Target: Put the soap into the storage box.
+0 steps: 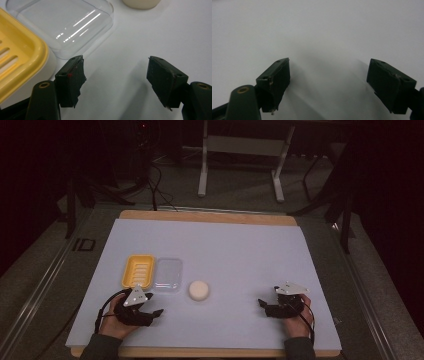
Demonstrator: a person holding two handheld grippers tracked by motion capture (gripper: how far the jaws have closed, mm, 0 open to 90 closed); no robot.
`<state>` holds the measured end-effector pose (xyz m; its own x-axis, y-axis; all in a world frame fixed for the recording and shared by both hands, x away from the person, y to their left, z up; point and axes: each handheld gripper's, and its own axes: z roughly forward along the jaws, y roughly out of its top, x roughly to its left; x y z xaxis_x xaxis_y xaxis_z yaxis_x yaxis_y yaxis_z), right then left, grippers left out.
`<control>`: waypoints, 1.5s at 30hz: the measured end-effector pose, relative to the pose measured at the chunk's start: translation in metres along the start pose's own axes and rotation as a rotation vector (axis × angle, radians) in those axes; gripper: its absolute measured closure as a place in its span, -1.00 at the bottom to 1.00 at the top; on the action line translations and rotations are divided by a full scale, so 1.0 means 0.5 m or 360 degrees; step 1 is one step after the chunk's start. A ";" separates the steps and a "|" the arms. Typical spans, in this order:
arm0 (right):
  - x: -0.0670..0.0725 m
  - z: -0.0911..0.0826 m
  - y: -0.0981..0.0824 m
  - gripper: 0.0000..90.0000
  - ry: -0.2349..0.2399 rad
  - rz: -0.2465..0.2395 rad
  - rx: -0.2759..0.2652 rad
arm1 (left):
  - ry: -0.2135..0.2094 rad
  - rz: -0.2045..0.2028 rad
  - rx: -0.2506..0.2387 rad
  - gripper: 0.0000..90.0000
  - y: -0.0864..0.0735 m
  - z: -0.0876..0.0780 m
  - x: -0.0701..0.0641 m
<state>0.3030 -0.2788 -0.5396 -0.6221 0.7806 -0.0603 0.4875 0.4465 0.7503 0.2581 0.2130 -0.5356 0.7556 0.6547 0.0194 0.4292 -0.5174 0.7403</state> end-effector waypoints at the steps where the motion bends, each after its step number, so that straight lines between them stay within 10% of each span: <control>1: 0.001 0.001 0.000 -0.59 0.0001 -0.0014 0.0006 | 0.0000 0.0003 -0.0002 -0.32 0.000 -0.003 0.001; 45: 0.010 -0.021 -0.010 -0.60 -0.0003 -0.0084 -0.0180 | -0.0095 0.0095 0.0062 -0.32 0.022 -0.006 0.000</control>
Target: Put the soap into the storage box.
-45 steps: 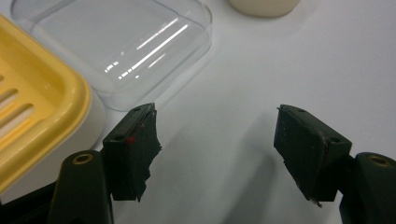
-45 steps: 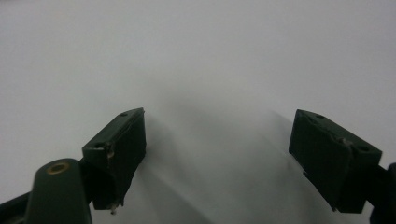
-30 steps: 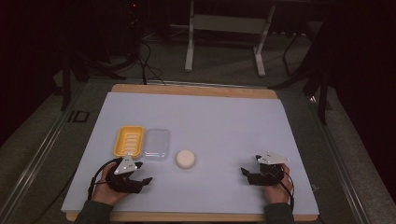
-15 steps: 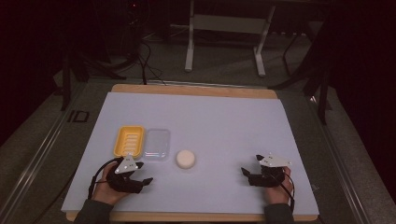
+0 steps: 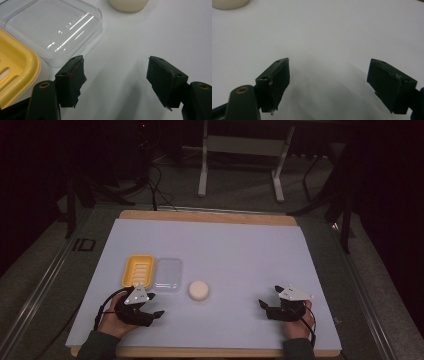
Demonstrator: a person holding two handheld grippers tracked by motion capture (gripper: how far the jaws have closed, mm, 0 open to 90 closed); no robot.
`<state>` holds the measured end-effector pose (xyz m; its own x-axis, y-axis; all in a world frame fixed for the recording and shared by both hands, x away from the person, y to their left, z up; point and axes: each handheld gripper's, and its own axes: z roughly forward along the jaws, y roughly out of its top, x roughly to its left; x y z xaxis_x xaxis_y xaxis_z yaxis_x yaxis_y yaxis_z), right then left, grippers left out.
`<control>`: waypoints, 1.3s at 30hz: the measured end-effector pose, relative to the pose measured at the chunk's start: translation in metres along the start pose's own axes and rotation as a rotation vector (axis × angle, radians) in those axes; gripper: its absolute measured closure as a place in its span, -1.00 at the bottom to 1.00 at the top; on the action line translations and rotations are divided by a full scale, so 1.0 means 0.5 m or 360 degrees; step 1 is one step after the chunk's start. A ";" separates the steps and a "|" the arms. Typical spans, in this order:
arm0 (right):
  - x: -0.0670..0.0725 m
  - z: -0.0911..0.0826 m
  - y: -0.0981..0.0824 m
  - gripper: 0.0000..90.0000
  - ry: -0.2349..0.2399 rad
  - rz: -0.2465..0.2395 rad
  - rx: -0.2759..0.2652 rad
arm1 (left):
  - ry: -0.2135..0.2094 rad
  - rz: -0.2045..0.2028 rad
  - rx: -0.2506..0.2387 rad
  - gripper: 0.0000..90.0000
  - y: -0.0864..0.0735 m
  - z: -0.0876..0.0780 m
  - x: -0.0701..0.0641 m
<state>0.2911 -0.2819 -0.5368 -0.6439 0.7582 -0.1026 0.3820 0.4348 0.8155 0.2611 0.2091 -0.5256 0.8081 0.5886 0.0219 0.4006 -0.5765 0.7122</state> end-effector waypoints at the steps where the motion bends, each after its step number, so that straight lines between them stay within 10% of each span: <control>1: 0.000 0.000 0.000 -0.60 0.0000 0.0000 0.0000 | 0.0000 0.0000 0.0000 -0.32 0.000 0.000 0.000; 39: 0.001 0.001 0.000 -0.59 0.0004 -0.0012 0.0010 | -0.0119 0.0245 0.0233 -0.35 0.061 0.017 -0.001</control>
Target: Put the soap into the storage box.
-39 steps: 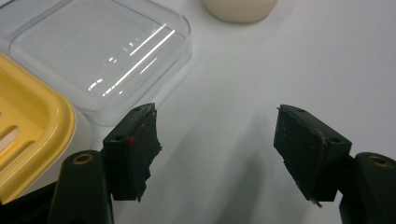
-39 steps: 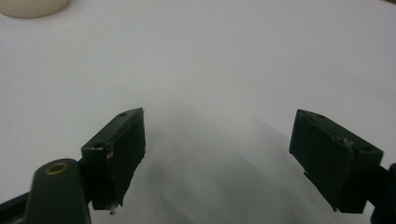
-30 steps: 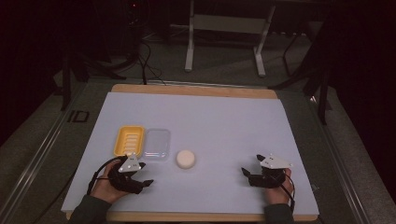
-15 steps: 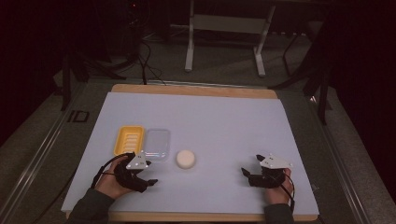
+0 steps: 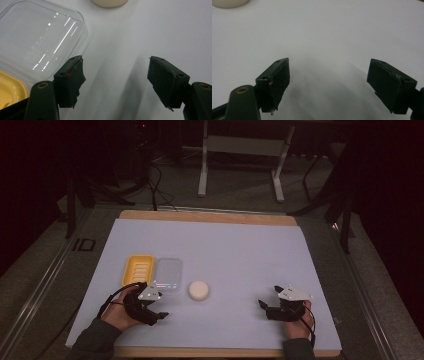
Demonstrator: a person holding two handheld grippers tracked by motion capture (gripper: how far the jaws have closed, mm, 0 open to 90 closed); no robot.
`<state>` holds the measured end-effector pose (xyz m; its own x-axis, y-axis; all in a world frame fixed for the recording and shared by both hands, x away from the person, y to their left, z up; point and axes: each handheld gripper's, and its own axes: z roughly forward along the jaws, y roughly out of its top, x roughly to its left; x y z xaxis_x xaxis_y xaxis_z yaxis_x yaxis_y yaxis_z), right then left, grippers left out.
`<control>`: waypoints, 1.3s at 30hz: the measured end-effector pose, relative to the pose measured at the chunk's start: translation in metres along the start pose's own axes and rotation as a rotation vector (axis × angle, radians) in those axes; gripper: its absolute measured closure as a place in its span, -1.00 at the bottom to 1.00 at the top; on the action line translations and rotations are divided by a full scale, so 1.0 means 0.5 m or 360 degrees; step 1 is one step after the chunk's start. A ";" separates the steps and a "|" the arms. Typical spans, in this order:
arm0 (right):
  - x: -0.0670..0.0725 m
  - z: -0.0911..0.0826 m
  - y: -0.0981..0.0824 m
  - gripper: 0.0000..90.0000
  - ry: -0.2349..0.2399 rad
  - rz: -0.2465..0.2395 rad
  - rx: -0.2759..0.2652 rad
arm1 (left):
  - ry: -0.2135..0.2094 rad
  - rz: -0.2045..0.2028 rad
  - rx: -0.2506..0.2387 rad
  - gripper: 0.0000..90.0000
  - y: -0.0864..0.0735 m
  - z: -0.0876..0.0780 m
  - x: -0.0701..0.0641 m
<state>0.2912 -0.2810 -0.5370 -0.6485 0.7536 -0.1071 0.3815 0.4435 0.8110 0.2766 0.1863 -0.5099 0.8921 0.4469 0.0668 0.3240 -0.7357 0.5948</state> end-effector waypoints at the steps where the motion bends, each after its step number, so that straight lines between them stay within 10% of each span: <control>1: 0.000 0.000 0.000 -0.59 0.0000 0.0001 0.0000 | -0.0003 0.0002 -0.0001 -0.34 0.002 -0.001 0.000; 39: 0.001 0.000 0.000 -0.60 0.0016 -0.0010 0.0008 | 0.0008 0.0147 0.0151 -0.36 0.064 0.008 0.022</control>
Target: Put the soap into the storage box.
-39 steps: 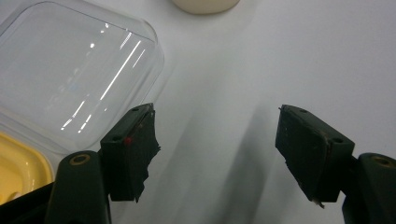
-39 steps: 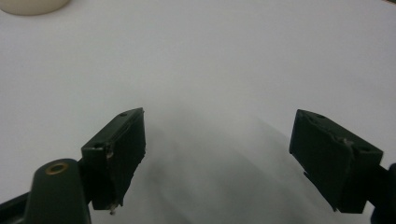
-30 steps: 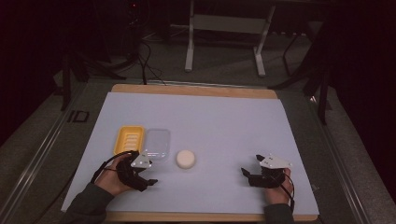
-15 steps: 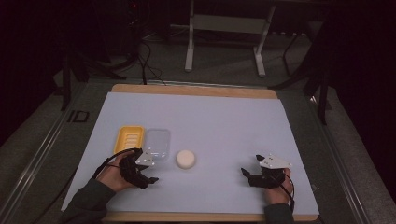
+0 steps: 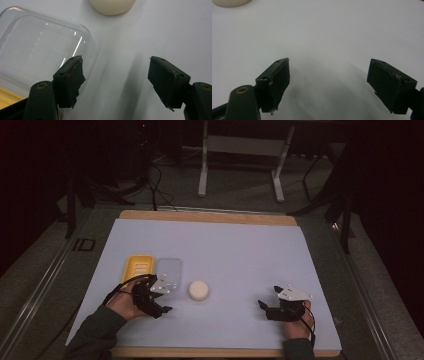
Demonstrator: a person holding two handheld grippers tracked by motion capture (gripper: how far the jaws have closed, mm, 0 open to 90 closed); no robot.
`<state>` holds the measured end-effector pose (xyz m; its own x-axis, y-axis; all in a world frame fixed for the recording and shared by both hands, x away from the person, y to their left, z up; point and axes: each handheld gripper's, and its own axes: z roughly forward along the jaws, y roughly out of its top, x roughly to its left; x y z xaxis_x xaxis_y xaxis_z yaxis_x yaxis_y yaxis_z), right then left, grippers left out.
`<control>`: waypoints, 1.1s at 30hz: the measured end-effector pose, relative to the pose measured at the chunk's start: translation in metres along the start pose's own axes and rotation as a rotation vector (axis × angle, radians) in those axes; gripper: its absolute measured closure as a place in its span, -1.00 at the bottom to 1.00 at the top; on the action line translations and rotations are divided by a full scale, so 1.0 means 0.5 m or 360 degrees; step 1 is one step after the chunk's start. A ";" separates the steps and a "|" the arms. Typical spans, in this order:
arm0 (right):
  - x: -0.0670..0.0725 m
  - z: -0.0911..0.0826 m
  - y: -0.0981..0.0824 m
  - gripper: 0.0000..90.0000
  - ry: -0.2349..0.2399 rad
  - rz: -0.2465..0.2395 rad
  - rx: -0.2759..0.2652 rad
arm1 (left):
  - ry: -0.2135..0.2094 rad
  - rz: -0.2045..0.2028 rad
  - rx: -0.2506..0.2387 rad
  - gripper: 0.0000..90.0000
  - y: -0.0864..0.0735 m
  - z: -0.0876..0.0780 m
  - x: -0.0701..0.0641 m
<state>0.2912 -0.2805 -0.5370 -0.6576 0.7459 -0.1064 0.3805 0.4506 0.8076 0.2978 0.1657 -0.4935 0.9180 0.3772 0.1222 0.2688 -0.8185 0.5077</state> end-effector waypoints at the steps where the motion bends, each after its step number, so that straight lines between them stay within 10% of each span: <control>1: 0.000 0.000 0.000 -0.60 0.0000 0.0000 0.0000 | 0.0000 0.0000 0.0000 -0.36 0.000 0.000 0.000; 33: 0.000 0.000 0.000 -0.59 0.0002 -0.0005 0.0000 | -0.0020 0.0048 0.0073 -0.45 0.054 0.003 0.017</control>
<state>0.2911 -0.2803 -0.5371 -0.6597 0.7437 -0.1081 0.3784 0.4530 0.8072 0.3132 0.1460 -0.4800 0.9294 0.3468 0.1262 0.2535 -0.8485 0.4645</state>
